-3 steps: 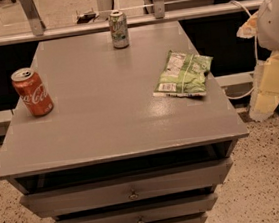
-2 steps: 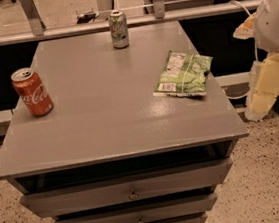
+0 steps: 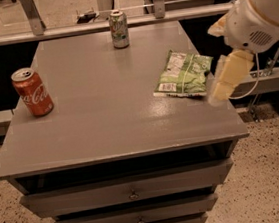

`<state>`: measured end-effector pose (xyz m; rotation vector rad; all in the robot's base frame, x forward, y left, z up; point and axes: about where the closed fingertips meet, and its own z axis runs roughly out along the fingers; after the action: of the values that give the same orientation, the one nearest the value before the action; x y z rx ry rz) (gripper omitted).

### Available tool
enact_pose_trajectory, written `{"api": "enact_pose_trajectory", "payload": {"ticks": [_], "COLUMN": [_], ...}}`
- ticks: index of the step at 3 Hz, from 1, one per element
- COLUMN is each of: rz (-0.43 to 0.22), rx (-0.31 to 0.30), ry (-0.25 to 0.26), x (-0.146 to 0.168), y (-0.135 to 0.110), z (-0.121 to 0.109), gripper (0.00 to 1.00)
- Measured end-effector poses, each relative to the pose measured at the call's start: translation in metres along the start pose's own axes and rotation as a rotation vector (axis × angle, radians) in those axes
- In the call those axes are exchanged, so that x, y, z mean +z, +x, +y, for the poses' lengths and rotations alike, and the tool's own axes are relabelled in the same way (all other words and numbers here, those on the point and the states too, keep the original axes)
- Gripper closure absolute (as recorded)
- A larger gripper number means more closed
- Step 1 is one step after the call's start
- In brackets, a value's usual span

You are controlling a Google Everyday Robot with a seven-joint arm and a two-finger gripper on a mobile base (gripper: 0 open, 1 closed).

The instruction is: Move 7up can near coke can

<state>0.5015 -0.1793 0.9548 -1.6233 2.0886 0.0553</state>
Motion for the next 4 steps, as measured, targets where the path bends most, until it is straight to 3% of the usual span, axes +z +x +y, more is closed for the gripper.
{"api": "enact_pose_trajectory", "payload": {"ticks": [2, 3, 4], "rz": [-0.207, -0.289, -0.289], "rx": [0.026, 0.065, 0.065], "ry": [0.048, 0.061, 0.061], "x": [0.042, 0.060, 0.060], "y": [-0.061, -0.094, -0.094], "z": [-0.057, -0.072, -0.072], "gripper": [0.00, 0.00, 0.00]}}
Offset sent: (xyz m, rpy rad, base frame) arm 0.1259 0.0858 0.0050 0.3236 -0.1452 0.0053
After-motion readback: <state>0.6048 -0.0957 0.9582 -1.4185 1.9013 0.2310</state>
